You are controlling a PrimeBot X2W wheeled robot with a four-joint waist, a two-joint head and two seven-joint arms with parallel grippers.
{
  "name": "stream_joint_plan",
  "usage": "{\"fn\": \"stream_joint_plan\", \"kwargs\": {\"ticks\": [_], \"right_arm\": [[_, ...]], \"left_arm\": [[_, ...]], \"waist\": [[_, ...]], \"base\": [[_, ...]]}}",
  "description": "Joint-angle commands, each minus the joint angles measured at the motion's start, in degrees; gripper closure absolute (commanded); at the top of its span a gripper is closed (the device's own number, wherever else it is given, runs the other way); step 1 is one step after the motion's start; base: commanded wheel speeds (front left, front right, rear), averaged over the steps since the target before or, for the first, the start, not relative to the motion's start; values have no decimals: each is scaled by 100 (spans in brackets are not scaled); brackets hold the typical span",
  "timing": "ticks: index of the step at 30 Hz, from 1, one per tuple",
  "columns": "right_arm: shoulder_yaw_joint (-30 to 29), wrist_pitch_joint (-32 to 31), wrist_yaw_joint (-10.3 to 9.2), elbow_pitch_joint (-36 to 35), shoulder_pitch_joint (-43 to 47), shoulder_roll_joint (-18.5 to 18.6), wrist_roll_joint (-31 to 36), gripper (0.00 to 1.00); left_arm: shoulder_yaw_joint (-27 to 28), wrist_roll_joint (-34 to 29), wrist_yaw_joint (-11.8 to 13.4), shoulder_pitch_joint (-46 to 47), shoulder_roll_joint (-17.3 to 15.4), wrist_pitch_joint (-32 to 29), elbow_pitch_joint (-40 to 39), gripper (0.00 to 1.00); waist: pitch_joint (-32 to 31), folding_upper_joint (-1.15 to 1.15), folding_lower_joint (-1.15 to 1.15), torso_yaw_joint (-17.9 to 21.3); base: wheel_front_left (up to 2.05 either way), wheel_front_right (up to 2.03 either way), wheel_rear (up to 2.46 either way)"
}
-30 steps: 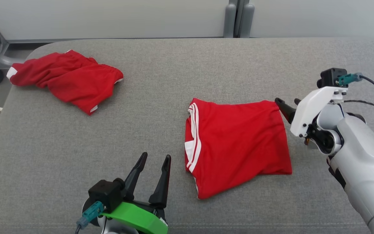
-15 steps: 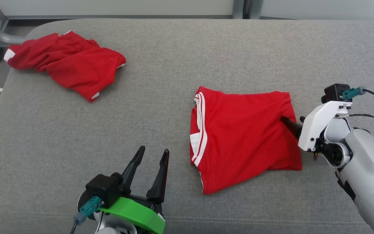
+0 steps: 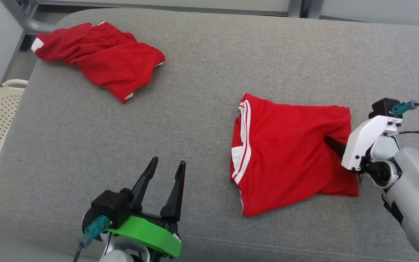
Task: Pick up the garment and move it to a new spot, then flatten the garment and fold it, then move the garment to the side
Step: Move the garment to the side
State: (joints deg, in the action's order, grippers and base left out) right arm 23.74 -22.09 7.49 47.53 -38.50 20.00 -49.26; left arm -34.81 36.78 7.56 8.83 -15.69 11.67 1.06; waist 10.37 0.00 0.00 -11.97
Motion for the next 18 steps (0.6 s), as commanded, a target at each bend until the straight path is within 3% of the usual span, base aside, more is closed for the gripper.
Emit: {"fn": "stream_joint_plan", "kwargs": {"ticks": [1,3,9,18], "right_arm": [[59,10,0,53,5,-15,-36,74],[145,26,0,52,-5,5,-27,100],[274,178,-3,110,-82,120,-13,100],[444,255,-5,85,-283,319,6,100]], "left_arm": [[25,7,25,-14,-40,3,-19,0],[31,20,42,-42,-54,8,-24,0],[35,53,63,-105,-87,22,-52,0],[15,29,85,-82,-145,-31,-158,0]], "waist": [[-12,0,0,-37],[-32,0,0,-39],[-130,0,0,137],[-203,0,0,742]], "base": [[0,0,0],[0,0,0],[0,0,0],[0,0,0]]}}
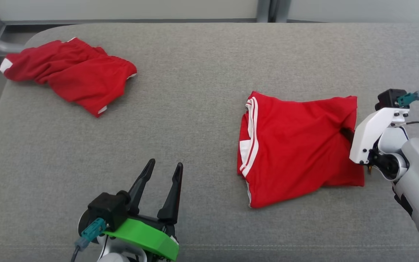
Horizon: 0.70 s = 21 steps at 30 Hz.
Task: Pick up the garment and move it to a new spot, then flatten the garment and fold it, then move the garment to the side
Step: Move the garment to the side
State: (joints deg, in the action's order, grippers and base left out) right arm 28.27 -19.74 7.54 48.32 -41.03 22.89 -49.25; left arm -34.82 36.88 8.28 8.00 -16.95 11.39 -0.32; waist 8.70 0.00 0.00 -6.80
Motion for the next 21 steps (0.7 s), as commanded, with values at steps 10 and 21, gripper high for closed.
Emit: {"fn": "stream_joint_plan", "kwargs": {"ticks": [10,21], "right_arm": [[170,-39,-10,-142,-408,320,48,100],[105,81,-9,248,-1292,444,229,100]], "left_arm": [[-2,-45,30,190,-41,-48,-137,0],[-24,-206,47,569,-204,-270,-314,0]], "waist": [[115,0,0,1237],[727,0,0,1870]], "base": [[0,0,0],[0,0,0]]}}
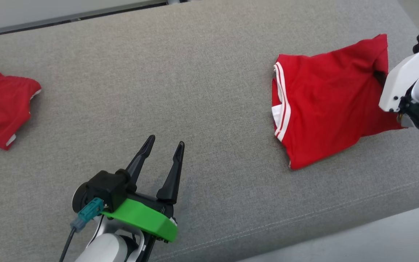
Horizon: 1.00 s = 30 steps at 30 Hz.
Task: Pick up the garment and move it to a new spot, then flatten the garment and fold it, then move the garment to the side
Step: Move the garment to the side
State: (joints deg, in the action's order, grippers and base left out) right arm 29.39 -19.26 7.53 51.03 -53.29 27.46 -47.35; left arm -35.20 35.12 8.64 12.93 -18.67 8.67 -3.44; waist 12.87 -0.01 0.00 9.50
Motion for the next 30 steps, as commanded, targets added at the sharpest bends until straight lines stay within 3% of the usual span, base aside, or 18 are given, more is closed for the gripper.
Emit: {"fn": "stream_joint_plan", "kwargs": {"ticks": [1,8,18,29,30], "right_arm": [[-40,57,-8,57,-159,11,63,100],[-274,240,-8,550,-769,256,250,100],[-352,453,-9,1085,-1488,888,746,100],[-559,1157,-9,1754,-1931,1033,1192,100],[-549,1263,-9,1836,-1969,1013,1277,86]], "left_arm": [[2,-51,5,125,-44,-32,-28,0],[-49,-175,-17,408,-119,-189,-159,0],[-163,-425,59,717,-264,-485,-691,0],[-242,-613,157,833,-426,-731,-1208,0],[-243,-624,167,840,-439,-739,-1239,0]], "waist": [[379,1,0,249],[768,1,0,207],[1332,1,0,14],[1833,1,0,-69],[1862,1,0,-73]], "base": [[0,0,0],[0,0,0],[0,0,0],[0,0,0],[0,0,0]]}}
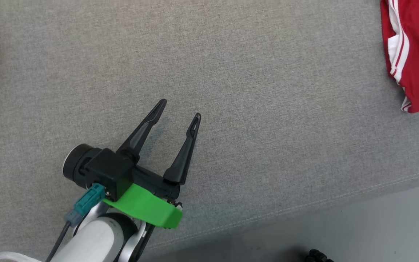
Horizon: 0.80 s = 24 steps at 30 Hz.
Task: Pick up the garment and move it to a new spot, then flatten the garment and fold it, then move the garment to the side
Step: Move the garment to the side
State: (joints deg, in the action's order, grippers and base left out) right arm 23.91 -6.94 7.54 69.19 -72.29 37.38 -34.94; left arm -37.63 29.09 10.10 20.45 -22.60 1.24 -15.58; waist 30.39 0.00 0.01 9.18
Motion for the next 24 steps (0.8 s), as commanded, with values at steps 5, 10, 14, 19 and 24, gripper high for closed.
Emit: {"fn": "stream_joint_plan", "kwargs": {"ticks": [5,10,14,19,24], "right_arm": [[-95,395,-10,343,-212,-74,345,0],[-231,628,-9,442,-261,-122,593,0],[-246,722,-10,452,-159,-336,635,0],[-177,873,-10,238,29,-585,492,0],[-28,967,-10,-204,300,-710,268,0]], "left_arm": [[12,-64,67,103,-100,-52,-133,0],[28,-55,108,123,-88,-41,-130,0],[39,33,91,74,-47,23,-25,0],[49,181,42,-58,69,176,155,0],[149,360,32,-151,158,368,438,0]], "waist": [[177,0,-1,-42],[154,0,-1,-6],[-1,0,-1,28],[-341,0,-1,8],[-771,0,-1,-72]], "base": [[0,0,0],[0,0,0],[0,0,0],[0,0,0],[0,0,0]]}}
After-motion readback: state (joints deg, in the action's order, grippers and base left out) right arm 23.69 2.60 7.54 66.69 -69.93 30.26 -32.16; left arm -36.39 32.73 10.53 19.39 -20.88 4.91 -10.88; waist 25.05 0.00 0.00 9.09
